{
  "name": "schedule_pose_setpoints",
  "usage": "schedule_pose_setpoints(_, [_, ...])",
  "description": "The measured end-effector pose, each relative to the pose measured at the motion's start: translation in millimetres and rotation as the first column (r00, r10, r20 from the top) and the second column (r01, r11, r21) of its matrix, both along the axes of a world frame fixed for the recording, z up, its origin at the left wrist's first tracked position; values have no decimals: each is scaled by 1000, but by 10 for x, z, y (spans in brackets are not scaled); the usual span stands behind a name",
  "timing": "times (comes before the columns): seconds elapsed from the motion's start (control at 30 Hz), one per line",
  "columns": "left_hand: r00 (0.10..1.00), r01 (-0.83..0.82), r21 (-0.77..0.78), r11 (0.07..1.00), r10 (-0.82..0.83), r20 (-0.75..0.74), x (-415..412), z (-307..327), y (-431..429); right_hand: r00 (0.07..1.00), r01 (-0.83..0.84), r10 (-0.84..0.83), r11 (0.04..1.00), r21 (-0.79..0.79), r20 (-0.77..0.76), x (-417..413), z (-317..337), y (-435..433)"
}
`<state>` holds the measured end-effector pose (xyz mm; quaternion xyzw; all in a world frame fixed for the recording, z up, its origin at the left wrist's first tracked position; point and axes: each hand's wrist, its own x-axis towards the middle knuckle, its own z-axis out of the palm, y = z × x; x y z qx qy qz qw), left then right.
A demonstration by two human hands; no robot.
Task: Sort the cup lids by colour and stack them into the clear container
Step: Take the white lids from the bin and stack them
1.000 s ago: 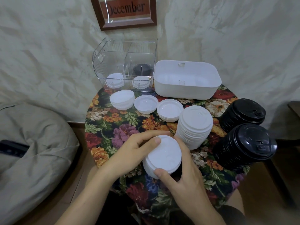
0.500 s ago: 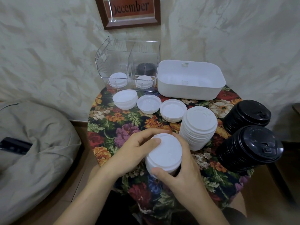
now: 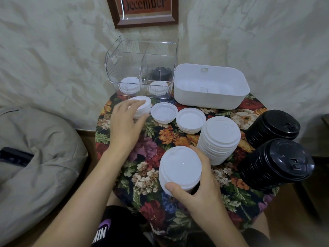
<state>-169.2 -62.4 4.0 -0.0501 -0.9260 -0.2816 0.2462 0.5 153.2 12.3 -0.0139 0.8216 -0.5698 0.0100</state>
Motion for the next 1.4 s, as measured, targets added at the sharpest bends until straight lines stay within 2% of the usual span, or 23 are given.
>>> schedule_pose_setpoints(0.07, [998, -19, -99, 995, 25, 57, -161, -55, -92, 1000, 1, -1, 1000, 4, 2, 3, 6, 2])
schedule_pose_setpoints(0.17, [997, -10, -107, 994, 18, 75, -203, -32, -116, 1000, -2, 2, 1000, 3, 9, 8, 10, 7])
schedule_pose_setpoints(0.23, [997, -10, -34, 999, 13, 73, -176, 25, -97, 1000, -2, 2, 1000, 7, 11, 9, 14, 9])
schedule_pose_setpoints(0.37, [987, -9, 246, 969, -31, 159, -68, 108, -76, 1000, -8, 8, 1000, 2, 14, 6, 21, 11])
schedule_pose_setpoints(0.5, [980, 23, 327, 945, -86, 180, 28, 175, -88, 1000, -7, 7, 1000, 5, 10, 8, 17, 11])
schedule_pose_setpoints(0.63, [975, 94, 305, 948, -149, 164, 123, 210, -98, 1000, -8, 8, 1000, -6, 1, 9, 16, 7])
schedule_pose_setpoints(0.87, [929, 281, 129, 951, -303, 213, 397, 111, -109, 1000, -2, 2, 1000, 0, -14, 14, -8, 11])
schedule_pose_setpoints(0.97, [951, 245, 150, 958, -268, 155, 476, 114, -99, 1000, -3, 3, 1000, 5, -20, 16, -11, 8])
schedule_pose_setpoints(1.03, [966, 206, 242, 948, -236, 105, 520, 142, -67, 1000, 0, 0, 1000, 5, -23, 15, -15, 8])
schedule_pose_setpoints(1.1, [968, 203, 400, 894, -244, 55, 578, 193, -24, 1000, 2, -2, 1000, 1, -26, 16, -16, 5])
schedule_pose_setpoints(1.2, [963, 212, 644, 735, -269, -11, 678, 330, 54, 999, 2, -2, 1000, -3, -32, 19, -19, 4])
schedule_pose_setpoints(1.3, [945, 158, 861, 484, -328, 11, 784, 463, 151, 999, 8, -8, 1000, -2, -35, 20, -27, 8])
schedule_pose_setpoints(1.4, [895, 72, 962, 265, -444, 55, 844, 517, 161, 1000, 9, -9, 1000, -2, -20, 16, -25, 2])
